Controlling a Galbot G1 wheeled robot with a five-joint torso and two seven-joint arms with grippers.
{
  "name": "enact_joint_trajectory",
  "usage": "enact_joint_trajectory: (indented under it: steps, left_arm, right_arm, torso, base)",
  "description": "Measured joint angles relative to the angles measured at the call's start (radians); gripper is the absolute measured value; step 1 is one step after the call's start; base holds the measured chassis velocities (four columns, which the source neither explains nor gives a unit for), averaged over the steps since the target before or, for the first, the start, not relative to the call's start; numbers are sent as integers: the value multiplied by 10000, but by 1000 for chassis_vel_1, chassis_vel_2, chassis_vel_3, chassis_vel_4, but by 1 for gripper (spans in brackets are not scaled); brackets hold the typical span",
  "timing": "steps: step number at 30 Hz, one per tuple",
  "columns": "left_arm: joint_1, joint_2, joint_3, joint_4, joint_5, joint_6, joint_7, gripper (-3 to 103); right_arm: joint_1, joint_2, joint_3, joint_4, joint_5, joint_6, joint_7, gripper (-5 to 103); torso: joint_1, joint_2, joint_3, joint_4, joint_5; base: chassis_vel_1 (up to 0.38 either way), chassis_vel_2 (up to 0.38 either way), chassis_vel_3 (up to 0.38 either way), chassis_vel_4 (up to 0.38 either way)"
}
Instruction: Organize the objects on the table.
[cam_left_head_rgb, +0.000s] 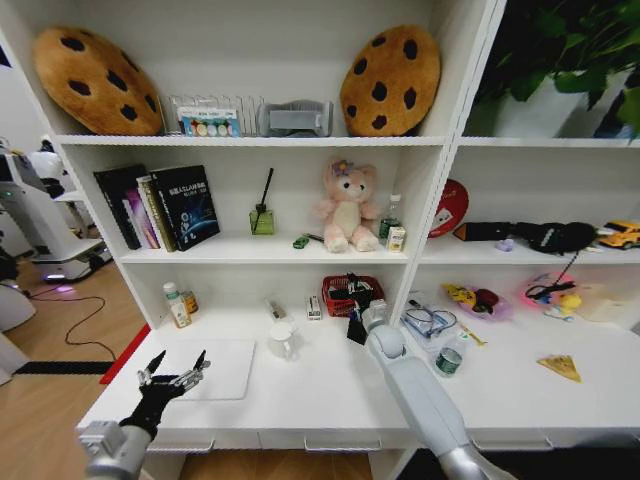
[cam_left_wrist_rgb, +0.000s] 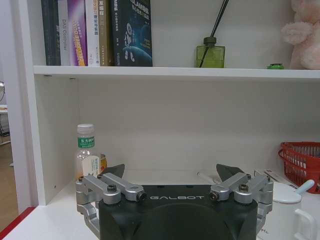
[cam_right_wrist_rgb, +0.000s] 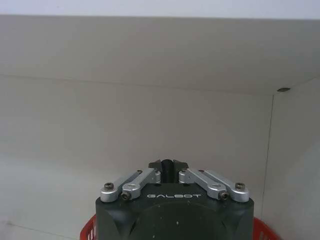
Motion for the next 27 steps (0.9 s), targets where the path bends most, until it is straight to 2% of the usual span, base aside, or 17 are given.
enact_joint_trajectory:
  steps: [10,18,20,21,24,26,27]
  left_arm:
    - [0,0,0,0,0,0,1,100]
    - [0,-1,0,0,0,1,2,100]
    - [0,0,0,0,0,0,2,100]
    - [0,0,0,0,0,0,2,100]
    - [0,0,0,0,0,0,2,100]
    - [0,-1,0,0,0,1,2,100]
    - [0,-1,0,0,0,0,2,100]
  right_arm:
    - [-515,-64,134,-85,-281,408,-15,11]
    - [-992,-176,197,397,-505,366,98,8]
    - [-1401,-339,270,904,-557,157,246,21]
    - [-1401,-339,270,904,-557,157,246,21]
    - [-1836,-520,405,1480,-657,79,271,38]
    - [-1930,-569,465,1663,-701,78,279,38]
    - [-2079,-660,544,2001,-765,78,303,49]
  torso:
    - [0,2,0,2,0]
    - [-1,2,0,3,0]
    - [0,1,0,1,0]
    - [0,1,0,1,0]
    - [-1,2,0,1,1]
    - [-1,1,0,2,1]
    - [0,1,0,2,0]
  base:
    - [0,0,0,0]
    - [0,0,0,0]
    - [0,0,0,0]
    - [0,0,0,0]
    - [0,0,0,0]
    - [0,0,0,0]
    - [0,0,0,0]
